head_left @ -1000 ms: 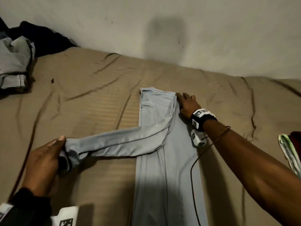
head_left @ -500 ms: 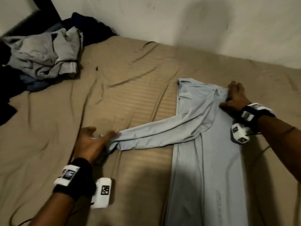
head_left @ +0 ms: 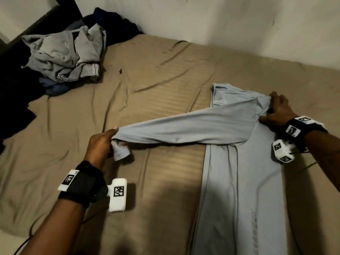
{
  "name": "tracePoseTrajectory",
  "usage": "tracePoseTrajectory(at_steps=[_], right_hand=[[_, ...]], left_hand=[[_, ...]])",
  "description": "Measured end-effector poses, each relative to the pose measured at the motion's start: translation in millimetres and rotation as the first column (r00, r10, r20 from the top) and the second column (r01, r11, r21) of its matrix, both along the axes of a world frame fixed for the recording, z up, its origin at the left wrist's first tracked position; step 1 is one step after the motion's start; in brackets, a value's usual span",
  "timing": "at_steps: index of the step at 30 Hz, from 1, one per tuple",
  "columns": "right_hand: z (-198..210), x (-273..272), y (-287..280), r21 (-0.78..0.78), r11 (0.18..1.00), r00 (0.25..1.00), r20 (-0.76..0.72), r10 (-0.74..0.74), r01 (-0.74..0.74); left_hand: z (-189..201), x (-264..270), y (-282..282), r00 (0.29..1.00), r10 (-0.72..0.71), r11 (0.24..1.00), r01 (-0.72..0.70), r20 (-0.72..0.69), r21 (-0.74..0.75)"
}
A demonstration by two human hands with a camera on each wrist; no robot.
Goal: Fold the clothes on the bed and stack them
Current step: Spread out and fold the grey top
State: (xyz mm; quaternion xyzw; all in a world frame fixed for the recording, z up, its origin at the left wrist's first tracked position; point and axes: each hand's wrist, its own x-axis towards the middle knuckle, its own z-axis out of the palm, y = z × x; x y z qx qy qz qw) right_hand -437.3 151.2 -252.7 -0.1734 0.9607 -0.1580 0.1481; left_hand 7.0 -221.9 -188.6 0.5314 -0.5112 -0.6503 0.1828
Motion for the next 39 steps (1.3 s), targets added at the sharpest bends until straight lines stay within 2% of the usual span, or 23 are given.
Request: tracePoseTrajectory(at_steps=[2,4,8,14,15,16,17,19,20,21,22,23,24,25,26,28,30,32,33,34,35,37,39], right_hand=[[4,4,-3,0.069,0.998,0.999,0.032,-0.003,0.001],[8,4,-6,0.111,0.994,0.999,0.053,-0.01,0.004],[6,6,-8,0.112,0.993,0.996,0.081,-0.038,0.028],[23,1,-4,0.097,0.994,0.977,0.211,0.026,-0.048],[30,4,-3,0.106,0.991,0.974,0.219,0.061,-0.086],[37,11,-1,0.122,0.987,0.974,0.216,0.075,-0.103],[42,21,2,0.15,0.984,0.979,0.191,0.066,-0.095],[56,61,9,0.141,0.99,0.995,0.094,-0.014,0.0],[63,93,18,0.037,0.998,0.996,0.071,-0.047,0.044],[72,130,29,-0.142,0.988,0.997,0.067,-0.044,0.053],[81,171,44,-0.378,0.92,0.99,0.13,-0.06,0.105],[87,216,57,-0.579,0.782,0.96,0.265,-0.089,0.232],[95,260,73,-0.686,0.611,0.894,0.439,-0.087,0.396],[99,301,85,-0.699,0.457,0.807,0.586,-0.072,0.549],[95,333,91,-0.649,0.347,0.706,0.706,-0.057,0.677],[94,389,111,-0.445,0.199,0.446,0.894,0.04,0.873],[90,431,130,-0.211,0.098,0.194,0.968,0.158,0.973],[74,457,144,-0.092,0.059,0.079,0.979,0.189,0.994],[65,466,150,-0.079,0.055,0.069,0.985,0.159,0.995],[59,471,153,-0.094,0.066,0.086,0.99,0.115,0.993],[55,475,155,-0.126,0.094,0.121,0.991,0.058,0.988],[51,478,155,-0.213,0.19,0.226,0.973,-0.052,0.958],[53,481,155,-0.269,0.296,0.313,0.943,-0.111,0.917]], left_hand=[[-5,2,-3,0.991,0.13,0.976,-0.13,0.014,0.172],[-10,7,-5,0.981,0.159,0.969,-0.177,0.11,0.175],[-14,7,-2,0.986,0.059,0.992,-0.075,0.153,0.103],[-11,12,-5,0.988,0.029,0.972,-0.064,0.152,0.226],[-4,16,0,0.991,0.002,0.978,-0.031,0.137,0.207],[3,18,6,0.991,-0.024,0.996,0.012,0.132,0.092],[13,17,15,0.988,-0.064,0.99,0.081,0.143,-0.116],[44,9,44,0.973,-0.181,0.83,0.23,0.143,-0.508],[63,4,68,0.959,-0.254,0.73,0.275,0.125,-0.626],[81,0,95,0.942,-0.316,0.65,0.3,0.111,-0.698],[100,-2,126,0.92,-0.375,0.58,0.326,0.111,-0.747],[116,-2,158,0.892,-0.433,0.506,0.361,0.132,-0.783],[130,2,193,0.858,-0.487,0.418,0.394,0.165,-0.818],[136,10,224,0.82,-0.533,0.322,0.425,0.209,-0.846],[133,16,250,0.783,-0.56,0.221,0.458,0.272,-0.861],[123,37,306,0.673,-0.579,-0.004,0.561,0.459,-0.827],[99,61,352,0.534,-0.597,-0.15,0.659,0.599,-0.737],[67,80,374,0.447,-0.577,-0.192,0.74,0.684,-0.645],[61,89,384,0.366,-0.579,-0.169,0.821,0.729,-0.546],[53,96,395,0.333,-0.576,-0.136,0.861,0.746,-0.49],[48,104,408,0.342,-0.578,-0.11,0.867,0.741,-0.485],[33,127,423,0.382,-0.558,-0.162,0.82,0.737,-0.548],[28,144,424,0.421,-0.547,-0.143,0.805,0.724,-0.576]])
